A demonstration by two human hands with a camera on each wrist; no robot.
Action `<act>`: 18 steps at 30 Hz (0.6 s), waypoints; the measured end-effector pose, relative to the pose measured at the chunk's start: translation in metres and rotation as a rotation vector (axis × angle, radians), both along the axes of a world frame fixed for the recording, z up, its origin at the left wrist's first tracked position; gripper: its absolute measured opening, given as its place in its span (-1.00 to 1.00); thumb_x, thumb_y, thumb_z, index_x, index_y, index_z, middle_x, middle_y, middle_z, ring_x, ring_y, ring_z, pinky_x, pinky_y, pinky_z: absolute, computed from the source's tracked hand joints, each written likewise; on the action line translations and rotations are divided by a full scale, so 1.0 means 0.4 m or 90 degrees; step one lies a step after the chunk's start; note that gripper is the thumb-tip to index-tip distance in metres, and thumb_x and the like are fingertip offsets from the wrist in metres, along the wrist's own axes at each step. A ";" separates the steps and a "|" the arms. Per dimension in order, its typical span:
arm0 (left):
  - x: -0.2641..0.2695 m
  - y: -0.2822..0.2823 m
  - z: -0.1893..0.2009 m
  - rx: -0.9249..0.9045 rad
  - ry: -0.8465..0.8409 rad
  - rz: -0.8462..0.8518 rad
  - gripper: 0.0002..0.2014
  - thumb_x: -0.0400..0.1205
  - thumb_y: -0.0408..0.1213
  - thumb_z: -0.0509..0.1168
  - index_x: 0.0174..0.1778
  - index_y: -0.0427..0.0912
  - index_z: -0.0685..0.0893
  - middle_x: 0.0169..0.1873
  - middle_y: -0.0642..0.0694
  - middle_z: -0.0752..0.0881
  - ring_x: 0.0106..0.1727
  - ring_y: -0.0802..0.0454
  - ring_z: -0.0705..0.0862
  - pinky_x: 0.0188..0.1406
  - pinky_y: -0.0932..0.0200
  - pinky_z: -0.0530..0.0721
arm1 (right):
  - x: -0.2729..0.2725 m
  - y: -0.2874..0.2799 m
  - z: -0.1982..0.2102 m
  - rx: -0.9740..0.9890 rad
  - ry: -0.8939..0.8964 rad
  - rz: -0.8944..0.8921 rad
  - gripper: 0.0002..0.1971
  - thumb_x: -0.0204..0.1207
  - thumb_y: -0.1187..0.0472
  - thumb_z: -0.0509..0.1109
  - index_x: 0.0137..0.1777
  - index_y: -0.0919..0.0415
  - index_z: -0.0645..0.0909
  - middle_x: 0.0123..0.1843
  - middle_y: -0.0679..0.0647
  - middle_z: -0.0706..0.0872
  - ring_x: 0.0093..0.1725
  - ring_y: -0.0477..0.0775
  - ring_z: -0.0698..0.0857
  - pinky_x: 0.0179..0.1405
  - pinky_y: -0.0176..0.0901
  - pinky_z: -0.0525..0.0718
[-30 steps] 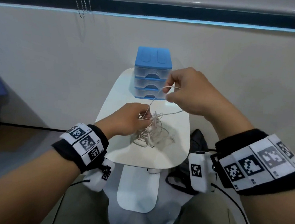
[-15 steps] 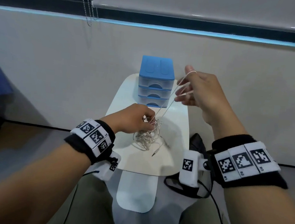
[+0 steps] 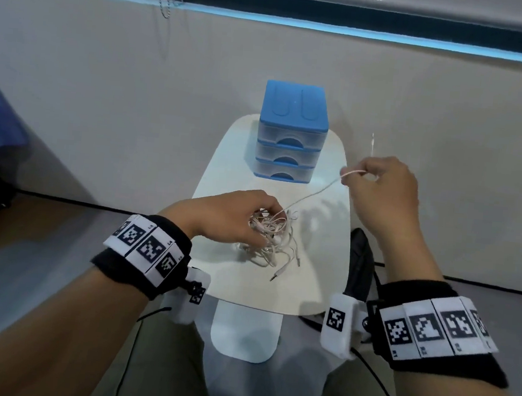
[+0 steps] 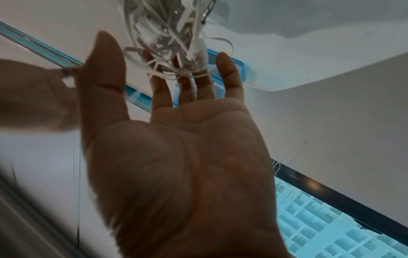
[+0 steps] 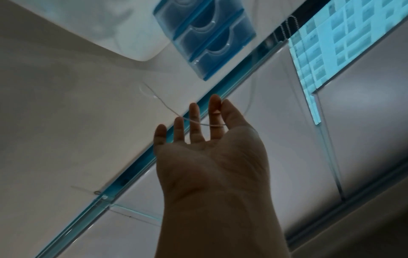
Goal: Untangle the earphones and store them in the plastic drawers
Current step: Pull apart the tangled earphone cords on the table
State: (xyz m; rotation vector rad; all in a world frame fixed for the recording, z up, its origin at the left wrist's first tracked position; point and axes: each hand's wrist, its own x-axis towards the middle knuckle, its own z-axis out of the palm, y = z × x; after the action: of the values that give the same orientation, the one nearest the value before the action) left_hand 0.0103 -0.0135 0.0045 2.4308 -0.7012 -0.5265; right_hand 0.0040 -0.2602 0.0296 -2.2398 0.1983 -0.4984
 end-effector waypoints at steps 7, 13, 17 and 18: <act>0.000 -0.007 -0.039 -0.071 -0.082 0.024 -0.59 0.59 -0.36 0.53 0.34 0.02 0.71 0.12 0.13 0.65 0.08 0.16 0.60 -0.02 0.43 0.47 | -0.030 -0.004 -0.064 -0.151 0.218 0.041 -0.96 0.58 0.09 0.46 -0.10 -0.03 0.68 -0.08 -0.24 0.66 0.27 0.08 0.55 0.14 0.04 0.25; -0.004 -0.025 -0.035 -0.114 -0.076 0.039 -0.62 0.53 -0.44 0.50 0.18 0.07 0.72 0.02 0.14 0.74 -0.01 0.25 0.67 -0.02 0.27 0.63 | -0.038 0.052 -0.088 -0.013 0.124 0.319 -0.83 0.51 0.27 0.55 0.01 -0.02 0.75 -0.09 -0.09 0.82 0.00 -0.07 0.79 0.21 -0.01 0.73; -0.006 -0.030 -0.037 -0.157 -0.060 0.047 -0.63 0.52 -0.49 0.48 0.08 0.04 0.63 0.00 0.14 0.78 -0.05 0.14 0.76 -0.01 0.02 0.76 | -0.038 0.057 -0.114 -0.048 0.142 0.325 -0.81 0.50 0.33 0.55 -0.11 -0.02 0.78 -0.22 -0.06 0.82 -0.14 0.00 0.77 0.06 0.02 0.75; -0.005 -0.029 -0.039 -0.151 -0.072 0.048 -0.64 0.51 -0.49 0.49 0.06 0.04 0.64 0.01 0.14 0.78 -0.06 0.14 0.76 0.00 0.00 0.75 | -0.036 0.052 -0.120 -0.051 0.143 0.315 -0.81 0.51 0.33 0.55 -0.11 -0.02 0.79 -0.24 -0.06 0.81 -0.16 0.00 0.75 0.03 0.01 0.75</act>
State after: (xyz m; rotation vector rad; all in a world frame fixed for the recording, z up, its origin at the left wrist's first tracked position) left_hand 0.0083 -0.0252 -0.0109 2.2667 -0.6735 -0.2619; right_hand -0.0105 -0.2396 -0.0184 -2.3123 -0.2632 0.0115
